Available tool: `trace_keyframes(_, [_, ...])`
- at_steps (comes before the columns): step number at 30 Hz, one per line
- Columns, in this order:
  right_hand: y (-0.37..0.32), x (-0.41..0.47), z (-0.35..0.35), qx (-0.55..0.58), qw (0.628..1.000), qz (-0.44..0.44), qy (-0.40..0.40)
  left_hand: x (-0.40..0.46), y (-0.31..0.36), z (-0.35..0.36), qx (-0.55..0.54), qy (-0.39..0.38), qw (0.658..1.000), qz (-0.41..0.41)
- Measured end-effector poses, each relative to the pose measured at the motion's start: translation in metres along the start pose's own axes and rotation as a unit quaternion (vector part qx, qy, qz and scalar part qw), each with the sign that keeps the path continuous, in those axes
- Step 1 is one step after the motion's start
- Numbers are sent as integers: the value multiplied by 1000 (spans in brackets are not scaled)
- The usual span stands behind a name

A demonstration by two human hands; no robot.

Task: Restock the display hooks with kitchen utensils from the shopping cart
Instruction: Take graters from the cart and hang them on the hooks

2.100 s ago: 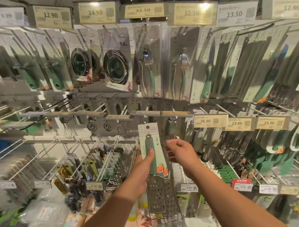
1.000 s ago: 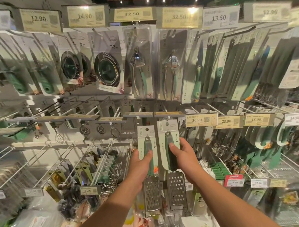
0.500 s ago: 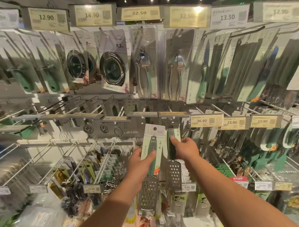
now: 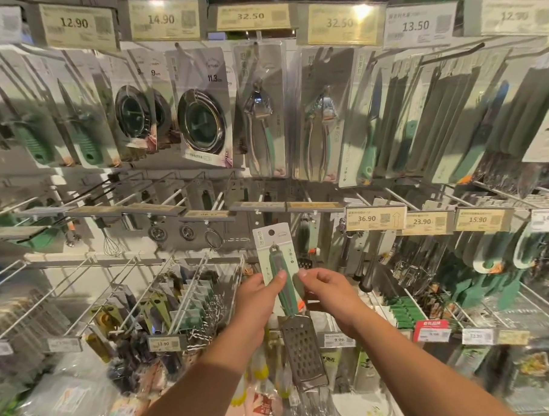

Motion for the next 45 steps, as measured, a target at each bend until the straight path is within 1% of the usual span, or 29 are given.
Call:
trace_keyframes(3, [1,-5,4,7,999,-29,-24,0,1,5,-1,2,1000,8])
trace_keyframes(5, [3,-6,6,21,999,-34,-19,-2,2,8,6,3,1000,11])
trace_keyframes(11, [8,-11,0,48,997,-51,24,-2,-2,15,31,-15,999,-10])
trace_keyframes(14, [10,-10,-6,44,995,-69,62,-1,-1,17,20,-11,1000,-18])
trace_keyframes(17, [9,-6,-10,37,991,-79,98,-2,6,19,9,-20,1000,-12])
trace_keyframes(21, [8,0,-13,25,987,-72,145,-3,15,22,15,-30,999,2])
trace_keyframes(25, [3,5,-16,13,984,-72,165,-1,12,18,25,-22,999,8])
trace_keyframes(30, [5,24,-17,-30,980,-52,191,1,6,8,30,-10,999,3])
trace_keyframes(33, [1,43,-17,-57,974,-19,220,2,2,2,36,-7,999,-8])
trace_keyframes(35, [0,55,-14,-67,975,17,210,3,1,0,41,-11,999,-13])
trace_keyframes(37, [3,62,-11,-56,979,72,182,4,1,-2,50,-16,998,-19])
trace_keyframes(39, [10,59,-12,-84,975,123,164,5,0,-4,58,-20,998,-27])
trace_keyframes(41, [23,53,-16,-101,972,147,154,8,-1,-5,62,-24,997,-39])
trace_keyframes(45, [54,32,-30,-74,971,167,153,13,-11,3,77,-43,994,-68])
Point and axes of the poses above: each hand's wrist, its own x-axis towards the middle knuckle, its own z-axis out of the palm, y = z × x, the point moved 4 cm from there along x, towards the middle knuckle, and after that the axes turned 10 degrees about y, right-handed, at the moved point
